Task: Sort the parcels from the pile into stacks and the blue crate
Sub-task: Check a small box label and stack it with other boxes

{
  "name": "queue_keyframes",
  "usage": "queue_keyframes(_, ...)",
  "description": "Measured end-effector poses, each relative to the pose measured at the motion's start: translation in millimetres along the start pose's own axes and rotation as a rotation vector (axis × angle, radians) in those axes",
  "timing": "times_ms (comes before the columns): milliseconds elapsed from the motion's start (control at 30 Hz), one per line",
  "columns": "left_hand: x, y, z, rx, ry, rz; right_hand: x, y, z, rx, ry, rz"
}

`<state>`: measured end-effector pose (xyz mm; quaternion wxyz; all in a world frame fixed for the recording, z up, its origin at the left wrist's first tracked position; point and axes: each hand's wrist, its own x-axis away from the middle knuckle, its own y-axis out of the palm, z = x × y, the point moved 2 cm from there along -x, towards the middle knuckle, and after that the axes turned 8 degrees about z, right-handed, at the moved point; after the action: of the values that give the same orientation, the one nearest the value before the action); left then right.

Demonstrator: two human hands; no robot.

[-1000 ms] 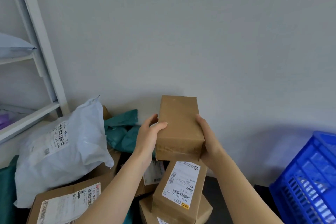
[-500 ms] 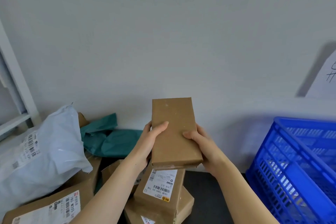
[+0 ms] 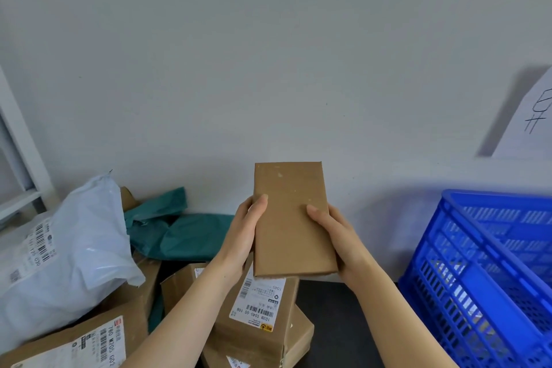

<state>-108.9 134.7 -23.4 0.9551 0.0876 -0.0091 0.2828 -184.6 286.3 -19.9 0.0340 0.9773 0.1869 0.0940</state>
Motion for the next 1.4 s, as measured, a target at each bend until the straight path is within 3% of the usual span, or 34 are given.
queue_keyframes(433, -3.6, -1.2, -2.5, -0.123, -0.200, -0.019, -16.6, -10.1, 8.6, 0.040, 0.191, 0.021)
queue_keyframes(733, -17.0, -6.8, -0.3, -0.076, -0.166, -0.115, -14.0, -12.2, -9.8, 0.176, 0.013, -0.092)
queue_keyframes(867, -15.5, -3.0, 5.9, -0.169, -0.102, -0.187, -14.2, -8.1, -14.8, 0.231, -0.041, -0.112)
queue_keyframes(1000, -16.2, -4.7, 11.7, -0.290, -0.004, -0.111, -8.9, -5.4, -15.7, 0.251, -0.063, -0.164)
queue_keyframes(1400, -19.6, -7.5, 1.8, -0.219, -0.061, -0.015, -10.0, 0.0, -8.0, 0.135, -0.091, -0.098)
